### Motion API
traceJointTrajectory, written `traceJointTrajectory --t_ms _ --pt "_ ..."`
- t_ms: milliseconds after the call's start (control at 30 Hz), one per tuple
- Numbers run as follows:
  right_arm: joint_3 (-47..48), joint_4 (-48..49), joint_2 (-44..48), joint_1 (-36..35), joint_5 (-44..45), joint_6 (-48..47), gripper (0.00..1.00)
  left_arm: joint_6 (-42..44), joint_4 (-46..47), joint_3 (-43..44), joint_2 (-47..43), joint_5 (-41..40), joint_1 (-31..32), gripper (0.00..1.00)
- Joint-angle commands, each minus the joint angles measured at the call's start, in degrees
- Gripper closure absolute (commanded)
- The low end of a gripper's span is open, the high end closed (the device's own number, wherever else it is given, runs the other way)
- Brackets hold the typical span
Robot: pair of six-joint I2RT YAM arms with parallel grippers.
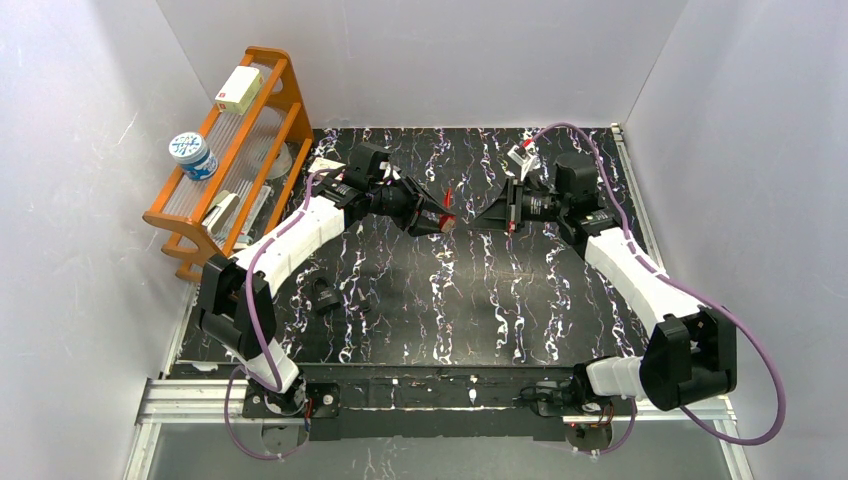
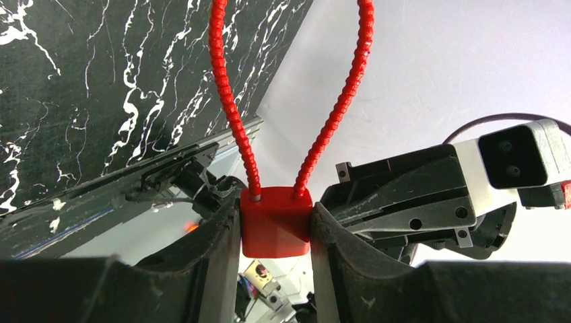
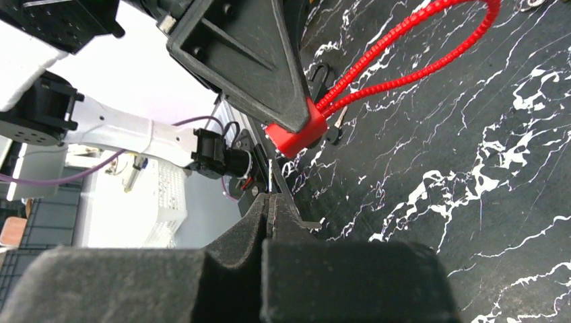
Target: Unlock with the key
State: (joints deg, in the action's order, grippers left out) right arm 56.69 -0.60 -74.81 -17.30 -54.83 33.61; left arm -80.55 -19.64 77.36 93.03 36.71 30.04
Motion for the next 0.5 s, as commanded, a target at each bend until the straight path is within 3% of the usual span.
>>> traceJointTrajectory --t_ms 0,300,467 --pt "1.8 -4.1 2.8 -1.2 -0.6 -6.3 0.99 3.0 -0.2 1.0 -3.2 5.8 -0.3 1.0" --pt "1.2 -7.2 3.5 -3.4 2.7 -9.7 0.99 4.5 -1.6 -0.6 -5.5 4.7 -0.3 1.0" --pt "2.0 -9.8 2.9 -3.6 10.5 -10.0 0.99 7.1 0.4 -1.2 -6.4 3.5 -0.3 1.0"
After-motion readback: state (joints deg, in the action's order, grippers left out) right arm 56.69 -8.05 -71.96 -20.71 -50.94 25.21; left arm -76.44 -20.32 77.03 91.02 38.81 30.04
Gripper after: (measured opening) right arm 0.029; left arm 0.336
